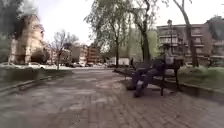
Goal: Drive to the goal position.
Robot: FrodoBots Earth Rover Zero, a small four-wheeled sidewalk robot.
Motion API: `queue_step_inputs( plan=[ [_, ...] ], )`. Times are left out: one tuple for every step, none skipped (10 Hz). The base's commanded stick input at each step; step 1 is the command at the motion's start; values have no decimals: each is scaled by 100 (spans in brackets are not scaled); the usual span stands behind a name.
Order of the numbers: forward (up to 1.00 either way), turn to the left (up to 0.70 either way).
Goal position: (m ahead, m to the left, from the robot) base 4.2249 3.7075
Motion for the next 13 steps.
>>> queue_step_inputs(
  plan=[
    [100,27],
    [100,27],
    [100,27],
    [100,27],
    [100,27],
    [100,27],
    [100,27],
    [100,5],
    [100,-2],
    [100,0],
    [100,0],
    [100,0],
    [58,0]
  ],
)
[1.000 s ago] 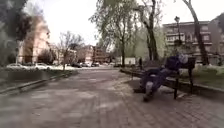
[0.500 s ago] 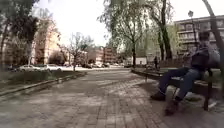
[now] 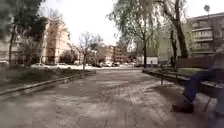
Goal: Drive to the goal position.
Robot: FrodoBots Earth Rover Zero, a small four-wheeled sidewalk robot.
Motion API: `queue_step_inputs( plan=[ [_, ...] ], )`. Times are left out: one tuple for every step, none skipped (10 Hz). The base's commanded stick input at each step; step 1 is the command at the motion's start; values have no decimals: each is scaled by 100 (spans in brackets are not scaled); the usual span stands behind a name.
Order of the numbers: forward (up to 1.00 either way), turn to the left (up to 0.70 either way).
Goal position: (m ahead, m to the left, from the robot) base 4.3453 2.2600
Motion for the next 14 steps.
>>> queue_step_inputs(
  plan=[
    [0,0],
    [0,0],
    [0,0],
    [0,0],
    [0,0],
    [0,0],
    [0,0],
    [84,0],
    [100,0],
    [100,0],
    [100,0],
    [100,0],
    [100,0],
    [100,0]
  ],
)
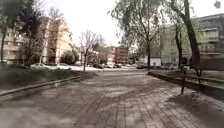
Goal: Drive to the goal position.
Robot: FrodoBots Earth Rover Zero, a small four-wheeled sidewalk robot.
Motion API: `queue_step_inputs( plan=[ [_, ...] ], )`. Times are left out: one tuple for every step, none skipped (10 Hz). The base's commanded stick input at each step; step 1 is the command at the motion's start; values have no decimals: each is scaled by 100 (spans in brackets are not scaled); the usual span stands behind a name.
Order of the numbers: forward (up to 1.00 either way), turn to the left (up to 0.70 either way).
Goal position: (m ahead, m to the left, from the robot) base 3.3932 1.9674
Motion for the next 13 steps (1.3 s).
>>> queue_step_inputs(
  plan=[
    [100,0],
    [100,0],
    [100,0],
    [100,0],
    [100,0],
    [100,0],
    [100,0],
    [100,0],
    [100,0],
    [100,0],
    [100,0],
    [100,0],
    [100,0]
  ],
)
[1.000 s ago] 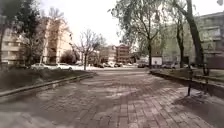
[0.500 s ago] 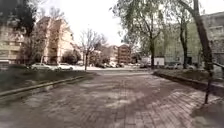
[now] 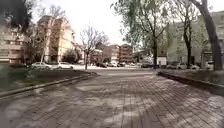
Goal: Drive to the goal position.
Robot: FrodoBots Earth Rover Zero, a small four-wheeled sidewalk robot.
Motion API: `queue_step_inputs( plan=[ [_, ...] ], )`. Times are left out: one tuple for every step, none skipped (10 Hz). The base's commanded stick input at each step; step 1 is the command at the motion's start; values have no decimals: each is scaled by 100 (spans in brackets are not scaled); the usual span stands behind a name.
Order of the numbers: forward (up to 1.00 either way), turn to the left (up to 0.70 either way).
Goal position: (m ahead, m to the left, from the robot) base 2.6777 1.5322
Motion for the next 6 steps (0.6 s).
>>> queue_step_inputs(
  plan=[
    [100,-9],
    [100,-27],
    [100,-27],
    [100,-27],
    [100,-27],
    [100,-27]
  ],
)
